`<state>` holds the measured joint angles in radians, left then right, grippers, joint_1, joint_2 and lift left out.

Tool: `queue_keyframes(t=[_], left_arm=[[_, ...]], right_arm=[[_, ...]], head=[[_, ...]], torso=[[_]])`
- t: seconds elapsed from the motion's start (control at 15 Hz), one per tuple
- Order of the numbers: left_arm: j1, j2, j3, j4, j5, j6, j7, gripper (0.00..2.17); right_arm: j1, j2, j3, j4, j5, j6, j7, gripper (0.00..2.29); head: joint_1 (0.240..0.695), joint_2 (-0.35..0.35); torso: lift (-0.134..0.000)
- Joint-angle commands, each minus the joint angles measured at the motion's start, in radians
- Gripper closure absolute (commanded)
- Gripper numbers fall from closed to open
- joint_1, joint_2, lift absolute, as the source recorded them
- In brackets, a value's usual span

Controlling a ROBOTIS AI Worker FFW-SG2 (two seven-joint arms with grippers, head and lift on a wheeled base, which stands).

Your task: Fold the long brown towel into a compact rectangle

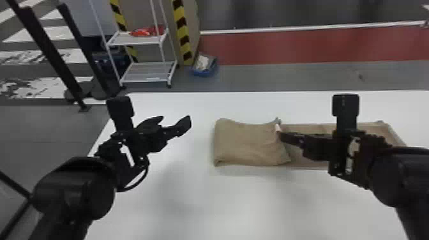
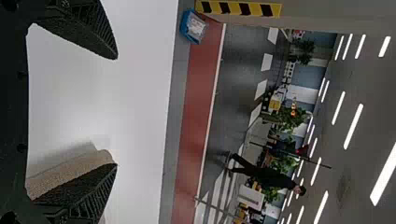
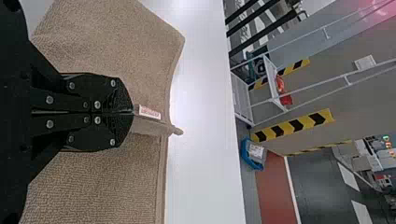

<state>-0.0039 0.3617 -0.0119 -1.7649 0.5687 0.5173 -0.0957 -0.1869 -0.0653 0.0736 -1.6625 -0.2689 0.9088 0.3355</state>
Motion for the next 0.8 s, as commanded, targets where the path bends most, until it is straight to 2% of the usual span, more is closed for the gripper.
queue_keyframes(t=[0.0, 0.27, 0.47, 0.53, 0.73], left_arm=[[0.002, 0.000, 0.007, -0.004, 0.000, 0.000, 0.001, 0.07], [0.015, 0.002, 0.018, -0.013, 0.000, 0.004, 0.001, 0.07], [0.015, 0.002, 0.023, -0.016, 0.000, 0.010, 0.001, 0.07], [0.016, 0.002, 0.023, -0.016, -0.003, 0.010, 0.001, 0.07], [0.013, 0.000, 0.013, -0.015, -0.021, 0.019, 0.008, 0.07]], right_arm=[[0.014, -0.004, -0.012, -0.065, -0.024, 0.023, 0.000, 1.31], [0.030, -0.017, -0.095, -0.215, -0.084, 0.081, 0.011, 1.31], [0.066, -0.068, -0.202, -0.292, -0.171, 0.112, 0.010, 1.31], [0.081, -0.097, -0.241, -0.298, -0.207, 0.109, 0.011, 1.31], [0.103, -0.157, -0.347, -0.298, -0.283, 0.097, 0.022, 1.31]], head=[[0.695, 0.149], [0.695, 0.154], [0.695, 0.132], [0.695, 0.120], [0.695, 0.060]], torso=[[-0.123], [-0.123], [-0.123], [-0.123], [-0.123]])
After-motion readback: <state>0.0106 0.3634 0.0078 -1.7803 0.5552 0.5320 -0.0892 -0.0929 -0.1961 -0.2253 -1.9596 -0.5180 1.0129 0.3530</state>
